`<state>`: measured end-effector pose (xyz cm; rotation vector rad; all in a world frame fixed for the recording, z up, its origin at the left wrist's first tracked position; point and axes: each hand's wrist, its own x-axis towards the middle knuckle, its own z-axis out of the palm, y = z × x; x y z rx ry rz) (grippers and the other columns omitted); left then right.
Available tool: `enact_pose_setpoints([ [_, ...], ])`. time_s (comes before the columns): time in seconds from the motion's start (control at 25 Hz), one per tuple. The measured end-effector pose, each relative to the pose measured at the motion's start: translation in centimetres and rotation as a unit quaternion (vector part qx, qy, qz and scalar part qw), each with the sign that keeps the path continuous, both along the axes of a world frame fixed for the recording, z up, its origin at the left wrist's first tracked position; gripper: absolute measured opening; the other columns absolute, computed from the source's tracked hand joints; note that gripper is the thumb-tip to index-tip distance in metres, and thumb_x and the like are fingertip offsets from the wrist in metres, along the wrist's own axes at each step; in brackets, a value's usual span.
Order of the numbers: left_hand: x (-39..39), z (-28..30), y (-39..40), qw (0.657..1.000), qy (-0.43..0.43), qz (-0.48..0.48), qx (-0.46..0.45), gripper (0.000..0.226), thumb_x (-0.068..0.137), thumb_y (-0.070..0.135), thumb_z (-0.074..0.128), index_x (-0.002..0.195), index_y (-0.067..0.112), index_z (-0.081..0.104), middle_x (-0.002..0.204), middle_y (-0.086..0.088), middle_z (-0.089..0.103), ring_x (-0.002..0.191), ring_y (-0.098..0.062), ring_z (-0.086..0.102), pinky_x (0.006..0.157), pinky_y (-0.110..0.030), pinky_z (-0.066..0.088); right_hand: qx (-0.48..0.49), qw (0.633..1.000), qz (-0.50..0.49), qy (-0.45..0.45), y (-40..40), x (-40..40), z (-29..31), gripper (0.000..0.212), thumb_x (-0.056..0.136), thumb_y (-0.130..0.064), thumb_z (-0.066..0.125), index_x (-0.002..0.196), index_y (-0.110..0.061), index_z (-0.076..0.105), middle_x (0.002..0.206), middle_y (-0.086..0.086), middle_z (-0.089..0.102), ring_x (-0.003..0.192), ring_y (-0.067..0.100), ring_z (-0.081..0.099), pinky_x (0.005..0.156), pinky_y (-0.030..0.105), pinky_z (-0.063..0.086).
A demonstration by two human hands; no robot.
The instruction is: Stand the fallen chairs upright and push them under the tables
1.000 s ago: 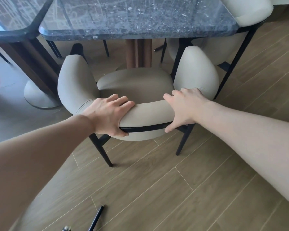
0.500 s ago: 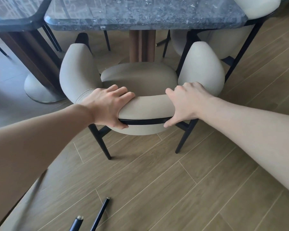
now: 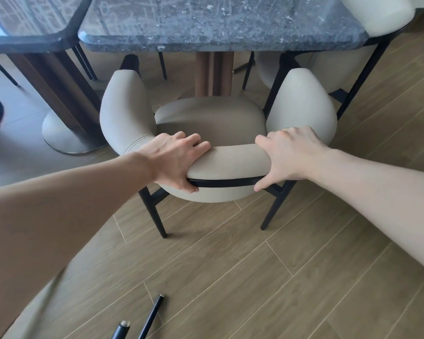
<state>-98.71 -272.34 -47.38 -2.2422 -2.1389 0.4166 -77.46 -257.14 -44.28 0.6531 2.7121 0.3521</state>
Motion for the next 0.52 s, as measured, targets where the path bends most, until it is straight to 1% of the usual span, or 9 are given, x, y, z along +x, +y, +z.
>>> enact_pose_setpoints([
  [0.16,0.3,0.3,0.1,1.000,-0.008,0.014,-0.015,0.089,0.062,0.075,0.071,0.131,0.026,0.042,0.109,0.003,0.051,0.094,-0.025,0.057,0.060,-0.032,0.041,-0.008,1.000,0.001,-0.016,0.3,-0.2,0.1,0.084,0.053,-0.091,0.061,0.098,-0.022,0.042,0.093,-0.002,0.062,0.087,0.028,0.061,0.064,0.033,0.039],
  [0.28,1.1,0.3,0.8,1.000,-0.023,0.019,-0.009,0.087,0.063,0.074,0.071,0.130,0.027,0.043,0.108,0.004,0.050,0.094,-0.024,0.056,0.060,-0.033,0.041,-0.007,1.000,-0.001,-0.013,1.1,0.5,0.3,0.084,0.052,-0.091,0.062,0.097,-0.023,0.042,0.093,-0.003,0.063,0.088,0.028,0.063,0.064,0.033,0.039],
  [0.44,1.8,0.3,1.0,1.000,-0.011,0.019,-0.007,0.089,0.063,0.075,0.070,0.133,0.028,0.041,0.114,0.004,0.050,0.099,-0.023,0.054,0.059,-0.031,0.039,-0.003,1.000,-0.018,-0.025,1.4,1.0,0.6,0.086,0.051,-0.092,0.060,0.099,-0.023,0.041,0.095,-0.003,0.061,0.090,0.028,0.063,0.064,0.033,0.040],
  [0.52,1.8,0.4,1.1,0.999,-0.025,0.030,-0.013,0.091,0.063,0.074,0.071,0.134,0.027,0.039,0.117,0.005,0.049,0.102,-0.023,0.052,0.062,-0.033,0.044,-0.005,0.998,-0.038,-0.042,0.9,0.9,0.7,0.088,0.052,-0.090,0.062,0.104,-0.023,0.041,0.101,-0.002,0.059,0.096,0.026,0.062,0.067,0.034,0.041],
])
